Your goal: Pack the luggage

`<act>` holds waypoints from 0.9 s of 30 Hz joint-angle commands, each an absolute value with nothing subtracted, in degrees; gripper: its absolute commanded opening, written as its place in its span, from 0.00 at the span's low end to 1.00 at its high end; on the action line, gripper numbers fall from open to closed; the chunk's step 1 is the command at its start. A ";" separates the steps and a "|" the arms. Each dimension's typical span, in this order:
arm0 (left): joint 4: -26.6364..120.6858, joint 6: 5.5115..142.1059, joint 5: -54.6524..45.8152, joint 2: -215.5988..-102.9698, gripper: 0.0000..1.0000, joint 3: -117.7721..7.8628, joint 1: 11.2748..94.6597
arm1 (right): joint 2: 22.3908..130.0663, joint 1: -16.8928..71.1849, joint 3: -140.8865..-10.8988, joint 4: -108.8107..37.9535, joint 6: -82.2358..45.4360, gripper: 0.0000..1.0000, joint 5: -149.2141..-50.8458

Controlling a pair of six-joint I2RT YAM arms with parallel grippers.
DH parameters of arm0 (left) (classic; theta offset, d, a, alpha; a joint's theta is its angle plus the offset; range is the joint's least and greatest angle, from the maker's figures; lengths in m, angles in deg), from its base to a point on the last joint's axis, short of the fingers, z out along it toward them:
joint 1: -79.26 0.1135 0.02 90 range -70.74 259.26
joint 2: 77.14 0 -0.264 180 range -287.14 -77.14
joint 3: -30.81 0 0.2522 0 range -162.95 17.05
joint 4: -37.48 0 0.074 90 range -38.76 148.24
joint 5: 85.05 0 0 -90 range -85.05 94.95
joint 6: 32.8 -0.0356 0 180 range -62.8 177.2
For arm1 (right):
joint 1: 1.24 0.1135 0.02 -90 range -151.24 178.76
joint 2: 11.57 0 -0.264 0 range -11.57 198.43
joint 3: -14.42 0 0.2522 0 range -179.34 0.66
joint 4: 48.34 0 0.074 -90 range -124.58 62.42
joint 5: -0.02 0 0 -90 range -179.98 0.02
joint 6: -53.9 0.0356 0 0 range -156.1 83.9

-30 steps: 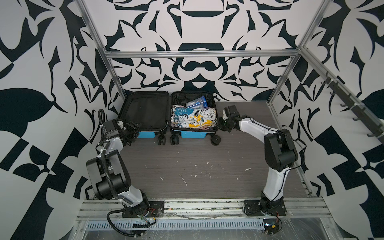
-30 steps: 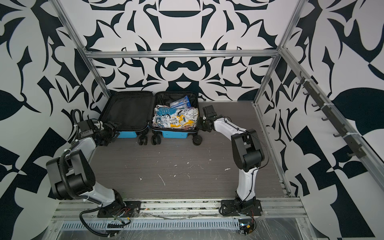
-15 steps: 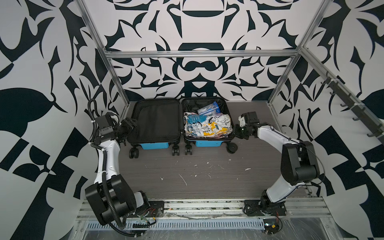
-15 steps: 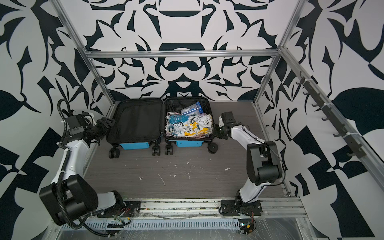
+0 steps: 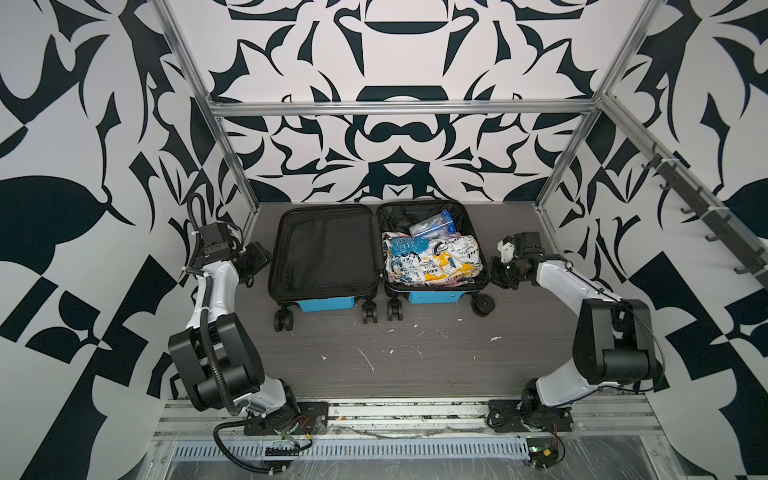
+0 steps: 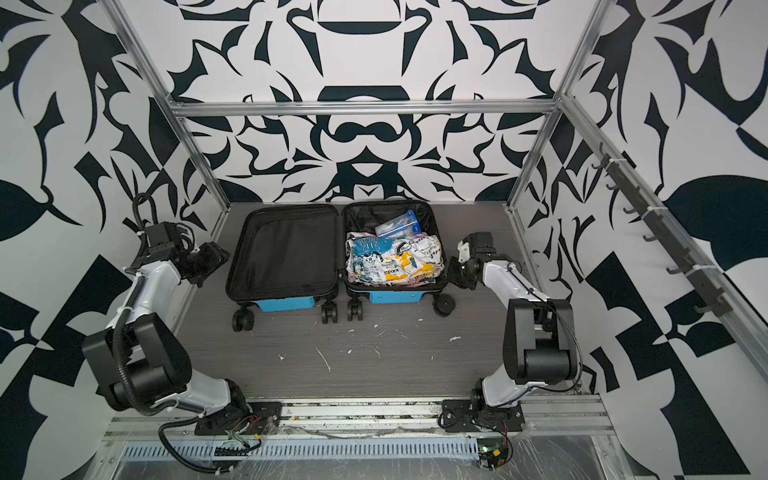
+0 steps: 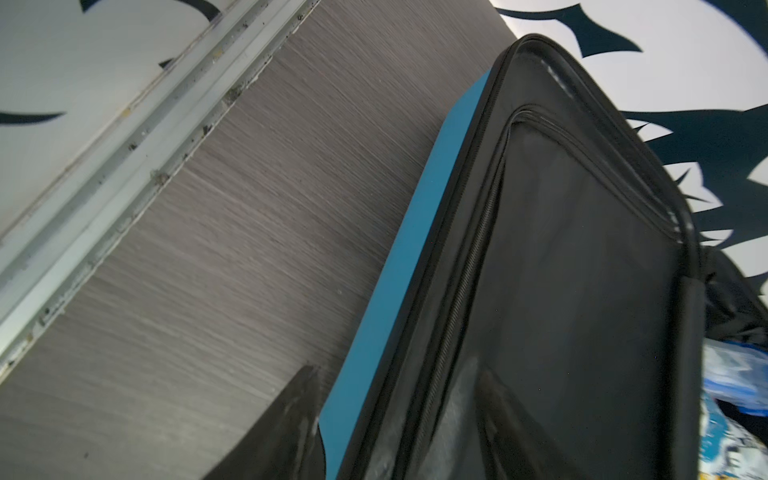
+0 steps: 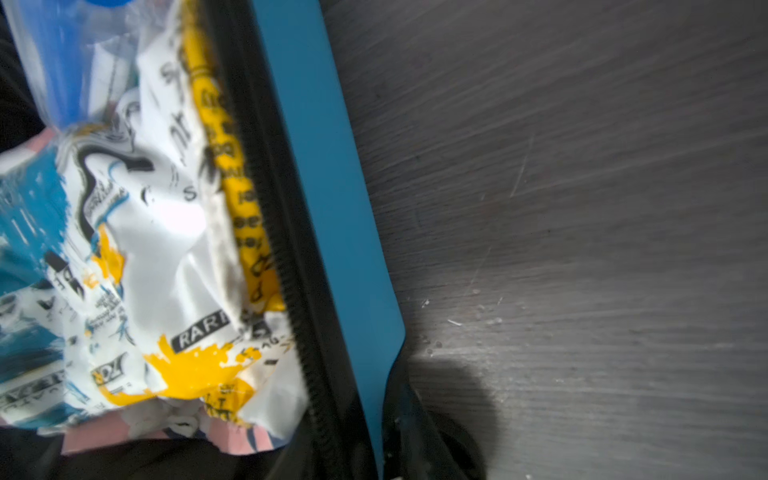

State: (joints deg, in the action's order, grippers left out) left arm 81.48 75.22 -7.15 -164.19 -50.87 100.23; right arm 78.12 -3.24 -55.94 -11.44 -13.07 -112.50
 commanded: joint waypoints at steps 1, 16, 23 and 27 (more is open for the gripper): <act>85.91 70.14 -3.29 -167.26 0.59 -54.12 97.45 | 75.88 -3.70 -55.89 -12.32 -10.29 0.48 -114.81; 90.03 65.15 8.51 -178.31 0.47 -61.88 91.65 | 67.02 -3.61 -56.16 -11.44 -10.92 0.66 -116.13; 90.53 64.66 9.12 -180.72 0.35 -62.67 91.56 | 66.52 -4.34 -56.86 -13.29 -7.47 0.66 -113.98; 90.33 64.87 8.47 -180.72 0.23 -62.60 91.49 | 66.98 -6.52 -57.63 -15.22 -4.19 0.64 -113.35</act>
State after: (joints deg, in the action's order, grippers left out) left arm 87.80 65.04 7.70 -179.77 -61.72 91.42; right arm 68.09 -5.05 -55.13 -12.64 -7.22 -114.56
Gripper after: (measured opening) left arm 0.257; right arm 0.640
